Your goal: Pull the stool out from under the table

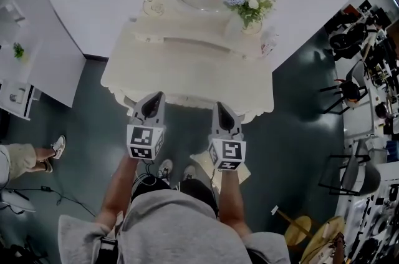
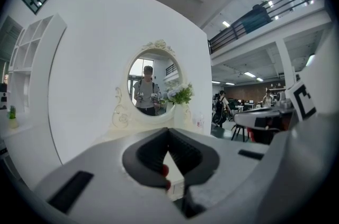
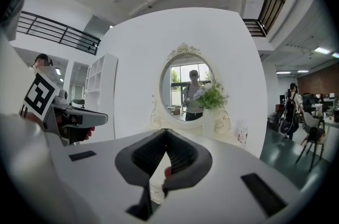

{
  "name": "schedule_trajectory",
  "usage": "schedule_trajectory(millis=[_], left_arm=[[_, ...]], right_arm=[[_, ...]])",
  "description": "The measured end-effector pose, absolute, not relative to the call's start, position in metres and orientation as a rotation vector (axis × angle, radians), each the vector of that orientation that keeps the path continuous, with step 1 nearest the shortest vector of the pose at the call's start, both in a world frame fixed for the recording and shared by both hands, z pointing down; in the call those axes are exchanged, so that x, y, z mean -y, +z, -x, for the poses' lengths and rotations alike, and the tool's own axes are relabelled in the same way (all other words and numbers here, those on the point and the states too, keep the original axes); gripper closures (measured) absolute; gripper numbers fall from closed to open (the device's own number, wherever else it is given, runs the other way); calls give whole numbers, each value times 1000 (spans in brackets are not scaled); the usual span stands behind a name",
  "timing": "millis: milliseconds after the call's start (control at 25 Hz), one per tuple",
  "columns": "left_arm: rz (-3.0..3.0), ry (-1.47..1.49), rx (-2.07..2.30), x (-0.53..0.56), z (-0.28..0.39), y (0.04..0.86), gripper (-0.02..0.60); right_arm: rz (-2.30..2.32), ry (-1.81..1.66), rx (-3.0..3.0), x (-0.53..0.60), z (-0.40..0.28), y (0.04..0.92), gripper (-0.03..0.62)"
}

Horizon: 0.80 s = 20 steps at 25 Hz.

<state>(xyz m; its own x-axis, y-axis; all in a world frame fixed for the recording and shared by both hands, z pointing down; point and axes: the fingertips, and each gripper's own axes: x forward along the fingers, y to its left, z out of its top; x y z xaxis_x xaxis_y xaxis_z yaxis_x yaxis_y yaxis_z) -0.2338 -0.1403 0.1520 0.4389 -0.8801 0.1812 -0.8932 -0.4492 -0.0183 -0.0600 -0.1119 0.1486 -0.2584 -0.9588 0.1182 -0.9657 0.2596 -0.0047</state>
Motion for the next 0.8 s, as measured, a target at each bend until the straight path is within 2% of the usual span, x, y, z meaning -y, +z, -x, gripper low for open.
schedule_trajectory(millis=[800], left_arm=[[-2613,289,1606,153,230,156,578]], right_arm=[[-1881,93,2420,121,55,143,580]])
